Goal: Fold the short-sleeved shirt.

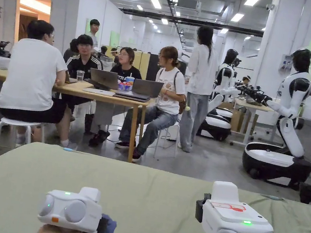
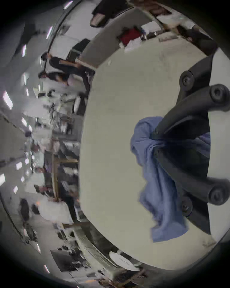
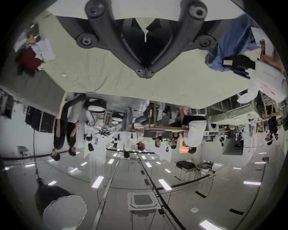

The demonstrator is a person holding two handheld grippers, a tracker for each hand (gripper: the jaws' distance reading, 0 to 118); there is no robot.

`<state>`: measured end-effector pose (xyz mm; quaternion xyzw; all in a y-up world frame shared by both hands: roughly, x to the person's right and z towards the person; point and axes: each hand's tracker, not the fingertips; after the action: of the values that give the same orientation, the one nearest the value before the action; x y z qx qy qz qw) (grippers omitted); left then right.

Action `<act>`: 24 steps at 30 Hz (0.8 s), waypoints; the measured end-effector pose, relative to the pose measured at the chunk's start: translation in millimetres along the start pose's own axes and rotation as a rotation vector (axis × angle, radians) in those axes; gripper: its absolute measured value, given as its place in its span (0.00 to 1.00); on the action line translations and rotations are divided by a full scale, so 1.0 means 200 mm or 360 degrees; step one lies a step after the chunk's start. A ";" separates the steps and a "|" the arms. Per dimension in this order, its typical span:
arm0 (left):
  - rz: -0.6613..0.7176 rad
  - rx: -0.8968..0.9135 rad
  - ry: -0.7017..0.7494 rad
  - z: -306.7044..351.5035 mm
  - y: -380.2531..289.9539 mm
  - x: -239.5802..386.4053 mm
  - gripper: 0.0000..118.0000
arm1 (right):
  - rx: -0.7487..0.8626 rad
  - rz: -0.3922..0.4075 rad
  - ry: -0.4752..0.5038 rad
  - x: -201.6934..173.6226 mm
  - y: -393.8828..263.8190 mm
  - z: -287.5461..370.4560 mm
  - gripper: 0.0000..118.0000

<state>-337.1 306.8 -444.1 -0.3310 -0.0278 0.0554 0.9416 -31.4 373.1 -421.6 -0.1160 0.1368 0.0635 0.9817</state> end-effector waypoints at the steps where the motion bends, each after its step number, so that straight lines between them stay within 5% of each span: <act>1: -0.0044 0.0025 -0.0069 0.00 0.05 0.15 0.05 | 0.0008 0.0013 -0.0049 0.08 0.00 0.02 0.00; 7: -0.0275 0.0048 -0.0428 -0.07 0.13 1.01 0.05 | 0.0021 -0.0038 -0.0272 0.56 -0.02 0.24 0.00; 13: -0.0491 -0.0193 -0.0578 -0.41 -0.15 1.69 0.05 | -0.0072 -0.0087 -0.0467 0.98 -0.19 0.37 0.00; 18: -0.0578 -0.0476 -0.0479 -0.76 -0.44 1.94 0.05 | -0.0164 -0.0091 -0.0526 1.19 -0.38 0.38 0.00; 24: -0.0564 -0.0460 -0.0460 -0.78 -0.56 1.93 0.11 | -0.0238 -0.0085 -0.0513 1.26 -0.50 0.35 0.00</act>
<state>69.3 170.2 -489.9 -0.4406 -0.2269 -0.0681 0.8658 243.5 316.6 -406.3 -0.1806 -0.0304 0.0652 0.9809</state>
